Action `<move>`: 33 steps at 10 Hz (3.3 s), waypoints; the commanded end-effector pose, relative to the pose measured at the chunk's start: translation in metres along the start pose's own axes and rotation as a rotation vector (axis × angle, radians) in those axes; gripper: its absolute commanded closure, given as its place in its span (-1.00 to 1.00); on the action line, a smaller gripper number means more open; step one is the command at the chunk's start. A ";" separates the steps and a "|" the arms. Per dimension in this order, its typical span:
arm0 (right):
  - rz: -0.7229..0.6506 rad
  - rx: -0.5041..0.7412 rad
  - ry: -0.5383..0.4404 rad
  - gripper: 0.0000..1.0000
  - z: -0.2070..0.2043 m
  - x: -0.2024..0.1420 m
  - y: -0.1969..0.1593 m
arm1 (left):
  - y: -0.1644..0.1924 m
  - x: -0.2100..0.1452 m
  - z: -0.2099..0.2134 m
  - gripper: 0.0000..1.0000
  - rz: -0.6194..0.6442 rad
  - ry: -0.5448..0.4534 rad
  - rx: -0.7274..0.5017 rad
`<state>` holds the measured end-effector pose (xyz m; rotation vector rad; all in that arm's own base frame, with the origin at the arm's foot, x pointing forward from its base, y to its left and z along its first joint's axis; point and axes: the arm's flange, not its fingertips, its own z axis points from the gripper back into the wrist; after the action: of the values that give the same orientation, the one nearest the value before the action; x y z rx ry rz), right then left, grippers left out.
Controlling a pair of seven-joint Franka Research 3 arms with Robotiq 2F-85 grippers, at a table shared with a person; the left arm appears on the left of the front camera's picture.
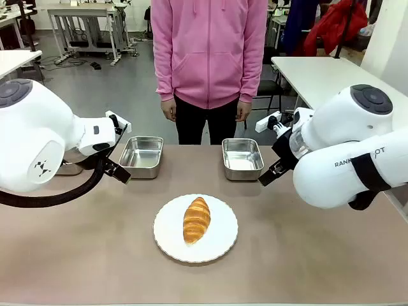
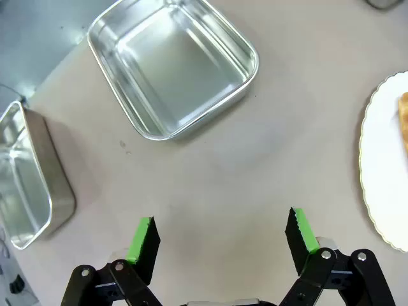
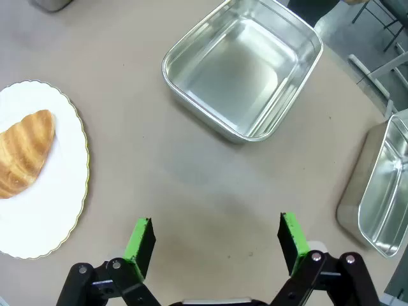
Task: Place the bread in the container.
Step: Place the Butter Roll into the Airtight Container indicated by the human.
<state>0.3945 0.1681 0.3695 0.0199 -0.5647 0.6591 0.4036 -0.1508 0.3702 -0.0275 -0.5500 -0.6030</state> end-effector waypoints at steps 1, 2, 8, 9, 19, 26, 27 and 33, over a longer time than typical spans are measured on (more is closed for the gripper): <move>0.000 0.000 0.000 -1.00 0.000 0.000 0.000 | 0.000 0.000 0.000 -1.00 0.000 0.000 0.000; 0.000 0.000 0.000 -1.00 0.000 0.000 0.000 | 0.000 0.000 0.000 -1.00 0.000 0.000 0.000; 0.000 0.000 0.000 -1.00 0.000 0.000 0.000 | 0.000 0.000 0.000 -1.00 0.000 0.000 0.000; 0.000 0.000 0.000 -1.00 0.000 0.000 0.000 | 0.000 0.000 0.000 -1.00 0.000 0.000 0.000; -0.021 0.099 -0.068 -1.00 0.117 0.029 -0.100 | 0.099 0.028 0.100 -1.00 -0.071 -0.016 -0.141; 0.059 0.232 -0.160 -1.00 0.175 -0.016 -0.207 | 0.215 -0.005 0.158 -1.00 -0.305 -0.064 -0.276; 0.059 0.232 -0.160 -1.00 0.175 -0.016 -0.207 | 0.215 -0.005 0.158 -1.00 -0.305 -0.064 -0.276; 0.075 0.237 -0.189 -1.00 0.186 -0.020 -0.221 | 0.231 -0.010 0.167 -1.00 -0.333 -0.146 -0.341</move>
<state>0.4196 -0.0444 0.5455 0.2472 -0.6373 0.7939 0.4435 0.0652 0.5345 -0.2262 -0.5490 -0.9919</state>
